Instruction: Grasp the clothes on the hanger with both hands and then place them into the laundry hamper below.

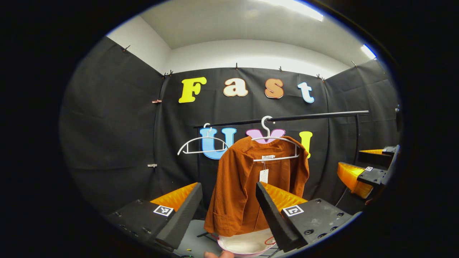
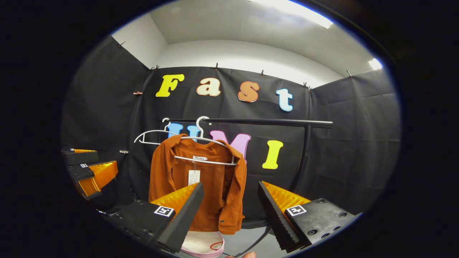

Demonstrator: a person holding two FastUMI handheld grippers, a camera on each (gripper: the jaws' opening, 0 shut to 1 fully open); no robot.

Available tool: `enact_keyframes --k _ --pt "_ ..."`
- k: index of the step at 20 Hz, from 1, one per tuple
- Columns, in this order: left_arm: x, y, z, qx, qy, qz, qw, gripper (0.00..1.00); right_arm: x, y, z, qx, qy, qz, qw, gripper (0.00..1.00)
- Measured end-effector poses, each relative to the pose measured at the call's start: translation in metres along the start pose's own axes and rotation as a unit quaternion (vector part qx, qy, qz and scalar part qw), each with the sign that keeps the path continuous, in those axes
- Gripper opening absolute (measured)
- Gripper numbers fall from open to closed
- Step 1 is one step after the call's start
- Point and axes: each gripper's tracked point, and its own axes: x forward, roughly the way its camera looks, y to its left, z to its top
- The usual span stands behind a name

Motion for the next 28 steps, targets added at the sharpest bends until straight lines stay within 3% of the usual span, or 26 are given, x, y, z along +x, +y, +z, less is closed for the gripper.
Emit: enact_keyframes --k 6,8,14,16,22,28 --pt "0.032 -0.011 -0.011 0.007 0.007 -0.011 1.000 0.92 0.034 0.003 -0.017 0.015 0.007 0.012 1.000 0.98" --pt "0.048 -0.017 -0.021 0.019 0.010 -0.016 1.000 0.95 0.050 0.000 -0.029 0.022 0.014 0.010 1.000 0.97" --pt "0.112 -0.039 -0.041 0.029 0.009 -0.023 0.999 0.92 0.111 -0.005 -0.054 0.035 0.011 0.018 0.999 0.98" --pt "0.140 -0.044 -0.051 0.026 0.006 -0.023 0.999 0.95 0.134 -0.008 -0.059 0.049 0.003 0.017 0.999 0.98" --pt "0.219 -0.031 -0.074 0.027 0.006 0.018 0.999 0.93 0.205 -0.017 -0.087 0.068 -0.001 0.015 0.998 0.98" --pt "0.266 -0.036 -0.060 0.036 -0.024 0.035 0.998 0.93 0.258 -0.019 -0.086 0.088 -0.020 0.011 0.996 0.98"
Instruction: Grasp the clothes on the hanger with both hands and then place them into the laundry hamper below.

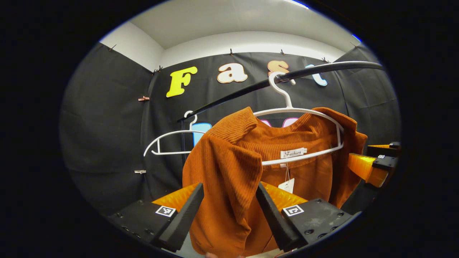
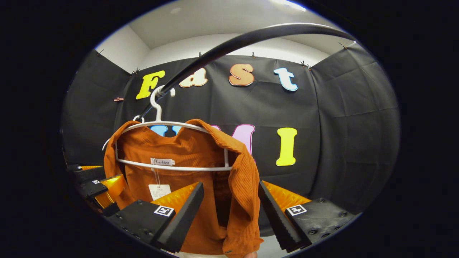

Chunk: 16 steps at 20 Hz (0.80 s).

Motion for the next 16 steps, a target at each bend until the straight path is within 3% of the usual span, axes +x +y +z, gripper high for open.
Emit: enact_keyframes --k 1,2,3,6,7,8,11,16 --pt "0.007 -0.003 -0.001 0.002 -0.003 -0.002 1.000 0.89 0.009 0.002 -0.004 0.011 0.001 0.008 1.000 0.98" --pt "0.016 -0.006 -0.006 0.004 0.005 -0.013 1.000 0.75 0.018 0.002 -0.014 0.023 0.011 0.014 1.000 0.98" --pt "0.023 -0.012 -0.015 0.004 0.016 -0.024 1.000 0.60 0.028 0.003 -0.023 0.036 0.025 0.023 0.999 0.88" --pt "0.031 0.000 -0.014 0.003 0.014 -0.013 1.000 0.16 0.046 -0.004 -0.034 0.039 0.039 0.026 0.998 0.40" --pt "0.033 -0.001 -0.017 0.001 0.018 -0.014 1.000 0.10 0.046 0.000 -0.037 0.057 0.046 0.043 0.996 0.24" --pt "0.036 -0.001 -0.019 0.001 0.021 -0.018 1.000 0.09 0.051 0.014 -0.039 0.087 0.059 0.074 0.992 0.08" --pt "0.039 0.009 -0.024 -0.002 0.030 -0.011 0.999 0.08 0.049 0.015 -0.041 0.154 0.087 0.112 0.978 0.08" --pt "0.043 0.017 -0.030 -0.029 0.067 -0.018 0.997 0.05 0.055 0.006 -0.042 0.247 0.133 0.108 0.954 0.04"
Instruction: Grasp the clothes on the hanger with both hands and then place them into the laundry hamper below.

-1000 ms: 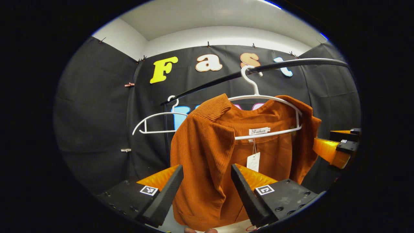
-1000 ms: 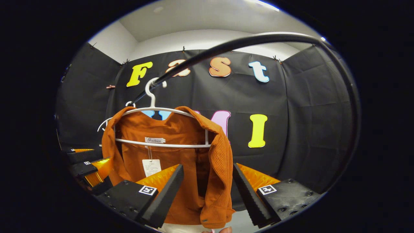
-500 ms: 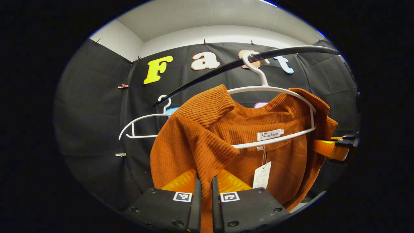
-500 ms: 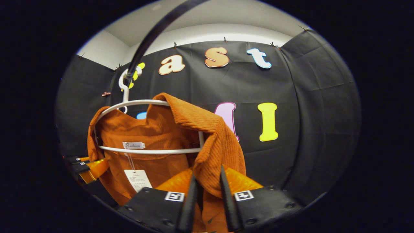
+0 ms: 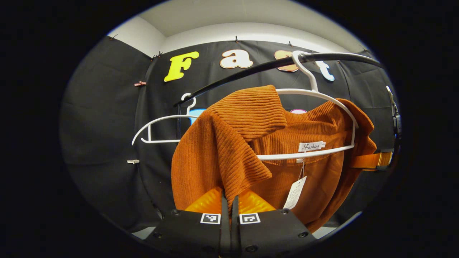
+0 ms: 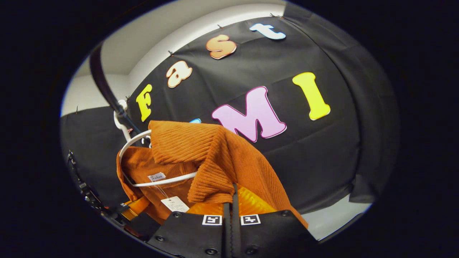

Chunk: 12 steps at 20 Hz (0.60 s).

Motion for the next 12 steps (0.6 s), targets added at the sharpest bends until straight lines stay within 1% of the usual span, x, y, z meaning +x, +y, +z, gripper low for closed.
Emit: enact_keyframes --k 1,2,3,4,6,12 --pt "-0.001 0.000 -0.001 -0.005 0.008 -0.006 1.000 0.05 -0.002 0.002 0.002 0.002 0.004 0.001 1.000 0.08" --pt "-0.002 0.000 -0.002 -0.013 0.019 -0.014 1.000 0.05 -0.006 0.004 0.004 -0.001 0.006 0.000 1.000 0.04" --pt "-0.003 0.000 -0.004 -0.021 0.036 -0.022 0.999 0.05 -0.010 0.006 0.007 -0.006 0.008 0.000 1.000 0.08" --pt "-0.004 0.001 -0.006 -0.029 0.053 -0.029 0.998 0.05 -0.013 0.008 0.013 -0.009 0.006 -0.002 1.000 0.04" --pt "-0.007 0.005 -0.004 -0.040 0.070 -0.034 0.996 0.05 -0.015 0.006 0.025 -0.016 -0.011 -0.009 1.000 0.04" --pt "-0.009 0.024 0.016 -0.027 0.064 -0.023 0.997 0.05 -0.019 -0.031 0.059 -0.005 -0.053 -0.071 0.996 0.04"
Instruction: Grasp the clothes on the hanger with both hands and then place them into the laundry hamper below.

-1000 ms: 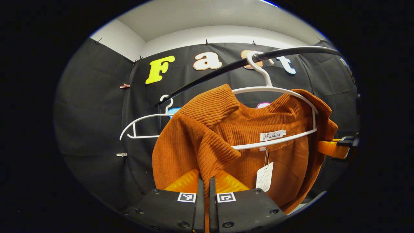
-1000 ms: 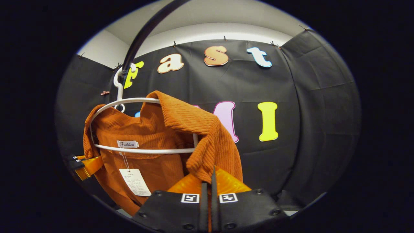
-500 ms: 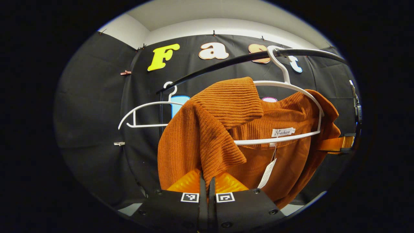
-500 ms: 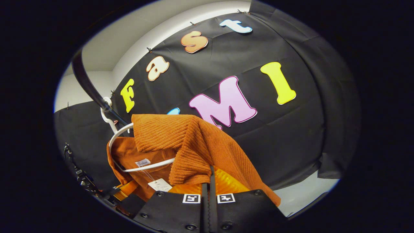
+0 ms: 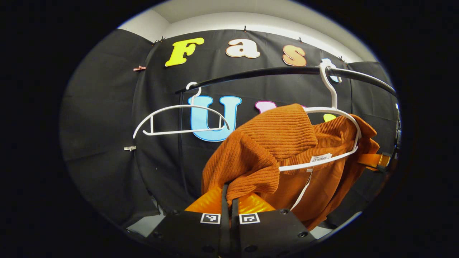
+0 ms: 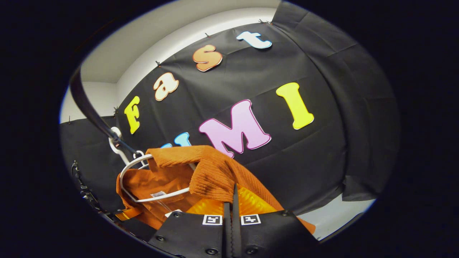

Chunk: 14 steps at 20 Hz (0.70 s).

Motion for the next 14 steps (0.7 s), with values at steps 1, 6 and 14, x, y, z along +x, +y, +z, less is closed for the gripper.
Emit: enact_keyframes --k 1,6,14 --pt "-0.001 -0.001 0.002 0.003 0.000 -0.003 1.000 0.05 0.003 -0.005 0.009 -0.002 -0.009 -0.010 1.000 0.08" --pt "-0.002 0.004 0.028 0.009 -0.015 -0.004 1.000 0.05 0.017 -0.008 0.051 -0.009 -0.043 -0.026 0.999 0.04" --pt "0.009 0.036 0.009 0.006 0.005 0.002 1.000 0.05 0.022 -0.047 0.000 -0.018 -0.004 -0.071 0.997 0.04"
